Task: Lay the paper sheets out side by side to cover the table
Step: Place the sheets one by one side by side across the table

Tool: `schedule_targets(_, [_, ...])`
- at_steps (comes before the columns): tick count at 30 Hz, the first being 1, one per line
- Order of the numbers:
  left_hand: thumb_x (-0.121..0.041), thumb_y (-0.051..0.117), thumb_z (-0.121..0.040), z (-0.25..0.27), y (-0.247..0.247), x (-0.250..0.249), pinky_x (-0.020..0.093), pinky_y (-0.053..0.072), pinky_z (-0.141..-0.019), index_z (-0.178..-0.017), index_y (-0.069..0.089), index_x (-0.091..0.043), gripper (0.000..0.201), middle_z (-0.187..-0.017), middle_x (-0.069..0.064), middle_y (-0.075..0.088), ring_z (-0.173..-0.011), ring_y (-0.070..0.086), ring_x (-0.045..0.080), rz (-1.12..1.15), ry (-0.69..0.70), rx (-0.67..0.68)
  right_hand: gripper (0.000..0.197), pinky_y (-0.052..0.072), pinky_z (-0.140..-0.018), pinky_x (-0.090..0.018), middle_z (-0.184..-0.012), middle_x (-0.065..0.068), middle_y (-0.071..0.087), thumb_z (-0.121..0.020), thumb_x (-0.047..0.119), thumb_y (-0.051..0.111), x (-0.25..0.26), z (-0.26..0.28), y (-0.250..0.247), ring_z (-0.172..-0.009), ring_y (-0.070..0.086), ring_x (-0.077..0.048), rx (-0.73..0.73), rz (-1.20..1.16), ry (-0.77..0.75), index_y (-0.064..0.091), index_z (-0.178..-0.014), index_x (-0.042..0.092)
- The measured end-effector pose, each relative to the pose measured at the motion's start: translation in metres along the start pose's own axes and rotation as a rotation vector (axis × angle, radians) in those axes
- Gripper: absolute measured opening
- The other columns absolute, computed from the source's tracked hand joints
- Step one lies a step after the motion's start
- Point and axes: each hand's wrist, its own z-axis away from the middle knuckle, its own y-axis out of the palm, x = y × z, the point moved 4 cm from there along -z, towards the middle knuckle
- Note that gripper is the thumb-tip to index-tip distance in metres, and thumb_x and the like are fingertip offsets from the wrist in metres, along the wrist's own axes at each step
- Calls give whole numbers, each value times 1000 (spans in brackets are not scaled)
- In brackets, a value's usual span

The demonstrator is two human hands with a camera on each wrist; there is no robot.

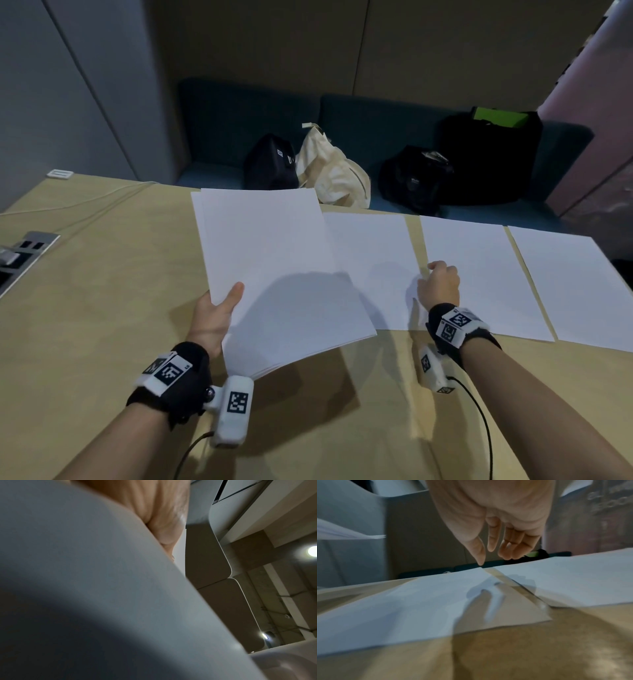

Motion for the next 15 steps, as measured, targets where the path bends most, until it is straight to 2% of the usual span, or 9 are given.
schedule_targets(3, [-15, 54, -92, -1, 3, 2, 33, 45, -85, -121, 57, -1, 32, -111, 11, 63, -92, 60, 24, -29, 7, 9, 35, 39, -99, -41, -131, -18, 43, -88, 5, 51, 12, 17, 15, -119, 46, -36, 156, 119, -188, 52, -123, 5])
schedule_targets(6, [-14, 54, -92, 0, 5, 3, 32, 41, -84, -122, 56, 0, 33, -112, 9, 61, -98, 57, 24, -43, 5, 14, 36, 38, -101, -40, -135, -12, 44, -90, 20, 53, 20, 39, 31, -123, 43, -30, 287, 256, -324, 55, -124, 13])
schedule_targets(10, [-15, 55, -92, 0, 1, 7, 33, 42, -85, -120, 57, 0, 32, -110, 10, 61, -100, 58, 26, -45, -18, -3, 55, 32, -108, -49, -145, -7, 34, -87, 37, 56, 18, 56, 51, -133, 33, -30, 440, 355, -325, 41, -137, 22])
schedule_targets(15, [-14, 55, -92, 3, -6, 9, 32, 41, -86, -120, 57, 0, 32, -110, 9, 61, -99, 57, 23, -46, -21, -23, 66, 24, -108, -62, -150, -12, 19, -83, 36, 62, 14, 56, 67, -137, 19, -37, 482, 449, -328, 27, -138, 23])
